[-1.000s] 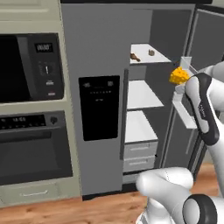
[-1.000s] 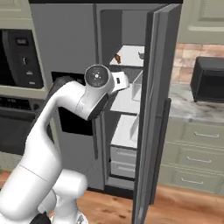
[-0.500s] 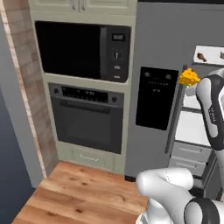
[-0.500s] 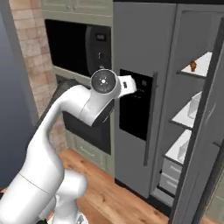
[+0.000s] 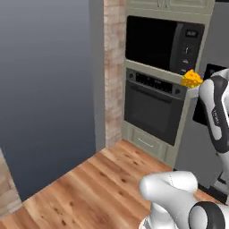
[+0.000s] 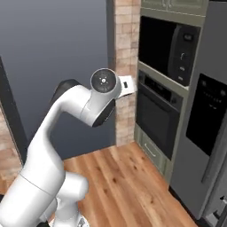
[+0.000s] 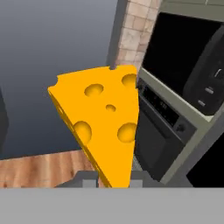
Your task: Take the cheese, chicken drumstick, and garlic from the fridge and place them on the plate on the dining counter to create an appetizer plate.
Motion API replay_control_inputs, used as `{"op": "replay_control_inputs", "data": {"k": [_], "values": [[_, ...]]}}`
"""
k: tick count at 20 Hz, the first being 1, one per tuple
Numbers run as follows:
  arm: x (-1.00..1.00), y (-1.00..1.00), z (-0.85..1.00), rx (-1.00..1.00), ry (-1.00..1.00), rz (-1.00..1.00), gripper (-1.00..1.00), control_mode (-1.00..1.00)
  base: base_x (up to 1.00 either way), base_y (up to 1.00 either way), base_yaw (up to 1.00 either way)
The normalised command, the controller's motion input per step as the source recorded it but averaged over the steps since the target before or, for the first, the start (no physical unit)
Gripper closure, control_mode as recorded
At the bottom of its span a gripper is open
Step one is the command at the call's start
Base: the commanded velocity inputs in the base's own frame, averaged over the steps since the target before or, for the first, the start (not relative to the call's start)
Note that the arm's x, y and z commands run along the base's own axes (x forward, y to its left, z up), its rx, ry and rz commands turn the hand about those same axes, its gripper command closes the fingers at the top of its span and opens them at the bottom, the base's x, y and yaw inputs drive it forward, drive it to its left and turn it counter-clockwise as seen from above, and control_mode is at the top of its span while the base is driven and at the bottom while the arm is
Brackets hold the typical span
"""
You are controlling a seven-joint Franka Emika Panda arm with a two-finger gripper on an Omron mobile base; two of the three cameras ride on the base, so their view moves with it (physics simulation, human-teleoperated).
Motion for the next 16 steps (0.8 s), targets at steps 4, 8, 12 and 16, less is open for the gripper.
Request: {"op": "replay_control_inputs", "data": {"k": [4, 8, 12, 16], "values": [[0.0, 0.0, 0.0, 0.0, 0.0, 0.0, 1.0, 1.0, -1.0, 0.0, 0.68], [0.0, 0.0, 0.0, 0.0, 0.0, 0.0, 1.0, 1.0, -1.0, 0.0, 0.65], [0.0, 0.0, 0.0, 0.0, 0.0, 0.0, 1.0, 1.0, -1.0, 0.0, 0.6], [0.0, 0.0, 0.0, 0.0, 0.0, 0.0, 1.0, 1.0, -1.0, 0.0, 0.58]]}}
